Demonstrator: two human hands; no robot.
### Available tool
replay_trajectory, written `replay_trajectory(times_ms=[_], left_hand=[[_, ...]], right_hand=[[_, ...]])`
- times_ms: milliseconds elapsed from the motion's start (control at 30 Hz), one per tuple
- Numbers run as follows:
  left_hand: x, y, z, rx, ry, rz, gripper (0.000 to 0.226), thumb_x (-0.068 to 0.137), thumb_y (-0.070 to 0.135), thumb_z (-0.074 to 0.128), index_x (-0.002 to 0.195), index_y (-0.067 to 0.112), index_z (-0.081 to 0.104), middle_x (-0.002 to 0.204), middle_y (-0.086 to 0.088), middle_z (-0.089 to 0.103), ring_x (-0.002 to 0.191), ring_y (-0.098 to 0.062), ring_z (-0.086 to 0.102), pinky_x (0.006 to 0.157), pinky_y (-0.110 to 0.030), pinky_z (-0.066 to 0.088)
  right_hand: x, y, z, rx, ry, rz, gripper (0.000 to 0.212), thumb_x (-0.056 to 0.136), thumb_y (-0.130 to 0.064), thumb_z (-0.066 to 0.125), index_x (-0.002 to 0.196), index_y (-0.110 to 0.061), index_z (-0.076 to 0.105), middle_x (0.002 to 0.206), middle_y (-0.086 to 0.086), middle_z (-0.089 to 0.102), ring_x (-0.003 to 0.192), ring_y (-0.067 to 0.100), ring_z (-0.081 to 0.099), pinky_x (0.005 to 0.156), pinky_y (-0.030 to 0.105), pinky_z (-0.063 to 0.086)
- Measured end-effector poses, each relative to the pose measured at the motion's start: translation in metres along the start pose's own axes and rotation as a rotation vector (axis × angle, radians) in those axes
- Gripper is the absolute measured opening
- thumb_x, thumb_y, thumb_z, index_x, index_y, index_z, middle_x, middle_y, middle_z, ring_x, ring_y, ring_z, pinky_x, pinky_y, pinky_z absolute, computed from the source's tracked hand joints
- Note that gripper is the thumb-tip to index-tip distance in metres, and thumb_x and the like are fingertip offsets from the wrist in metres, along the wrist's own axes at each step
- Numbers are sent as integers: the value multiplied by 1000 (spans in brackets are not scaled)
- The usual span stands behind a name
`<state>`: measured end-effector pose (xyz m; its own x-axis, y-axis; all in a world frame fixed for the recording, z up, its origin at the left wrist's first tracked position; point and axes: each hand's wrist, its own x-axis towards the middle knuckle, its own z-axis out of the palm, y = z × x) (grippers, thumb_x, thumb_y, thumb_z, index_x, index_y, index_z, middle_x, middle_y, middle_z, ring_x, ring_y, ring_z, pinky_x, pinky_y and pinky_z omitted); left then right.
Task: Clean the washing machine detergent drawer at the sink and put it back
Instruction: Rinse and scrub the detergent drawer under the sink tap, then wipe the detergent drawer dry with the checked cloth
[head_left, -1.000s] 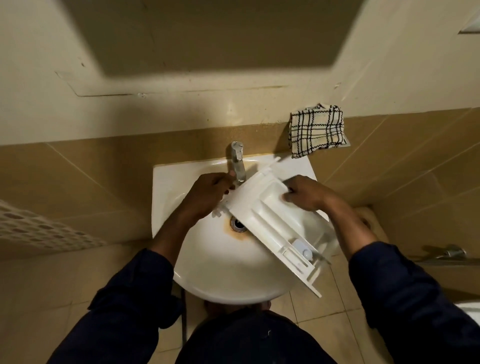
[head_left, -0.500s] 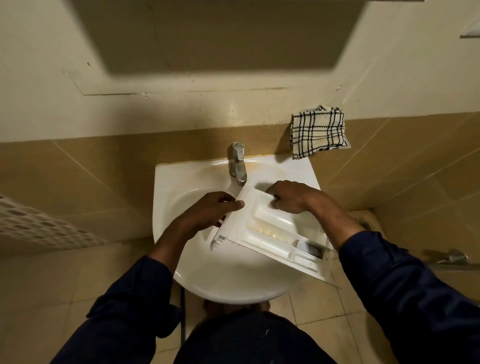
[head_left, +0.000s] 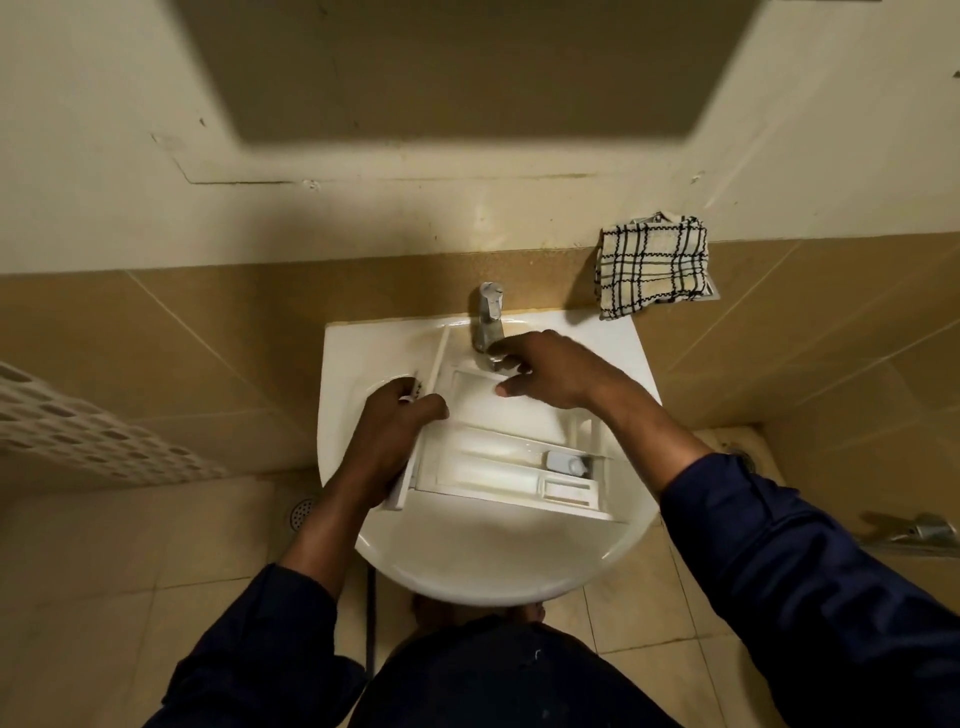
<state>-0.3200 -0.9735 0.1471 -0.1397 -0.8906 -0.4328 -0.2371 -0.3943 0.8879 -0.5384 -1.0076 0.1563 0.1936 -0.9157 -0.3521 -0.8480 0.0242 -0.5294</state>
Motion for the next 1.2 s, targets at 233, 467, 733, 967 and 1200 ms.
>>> replay_trajectory(times_ms=[233, 467, 733, 967, 1200], left_hand=[[-8, -3, -6, 70, 102, 41, 50, 63, 39, 65, 111, 26, 54, 101, 8, 63, 90, -14, 62, 71, -31, 50], [-8, -4, 0, 230, 159, 114, 41, 79, 28, 73, 108, 31, 44, 91, 20, 53, 83, -3, 56, 68, -27, 45], [-11, 3, 6, 364, 213, 157, 42, 78, 29, 73, 107, 31, 43, 85, 23, 51, 76, 1, 54, 62, -20, 41], [-16, 5, 14, 465, 231, 155, 72, 62, 51, 60, 127, 21, 48, 92, 8, 59, 84, -20, 61, 71, -33, 46], [-19, 4, 18, 448, 236, 161, 71, 62, 49, 60, 126, 22, 48, 89, 10, 58, 82, -19, 60, 72, -34, 47]], right_hand=[[-14, 33, -55, -106, 829, 113, 27, 85, -22, 54, 109, -20, 68, 100, 4, 73, 94, 28, 66, 73, 34, 50], [-3, 85, -84, -282, 518, 386, 83, 72, -48, 75, 142, -26, 38, 155, 9, 25, 144, 35, 15, 111, 57, 14], [1, 99, -78, -498, 429, 367, 85, 76, -39, 76, 146, -36, 29, 161, 9, 4, 145, 41, 4, 109, 62, 19], [-10, 99, -89, -587, 360, 289, 59, 80, -37, 73, 134, -28, 51, 151, 11, 29, 137, 40, 27, 100, 59, 34], [-33, 92, -103, -513, 371, 187, 34, 89, -31, 65, 122, -23, 64, 124, 8, 63, 112, 34, 56, 84, 41, 49]])
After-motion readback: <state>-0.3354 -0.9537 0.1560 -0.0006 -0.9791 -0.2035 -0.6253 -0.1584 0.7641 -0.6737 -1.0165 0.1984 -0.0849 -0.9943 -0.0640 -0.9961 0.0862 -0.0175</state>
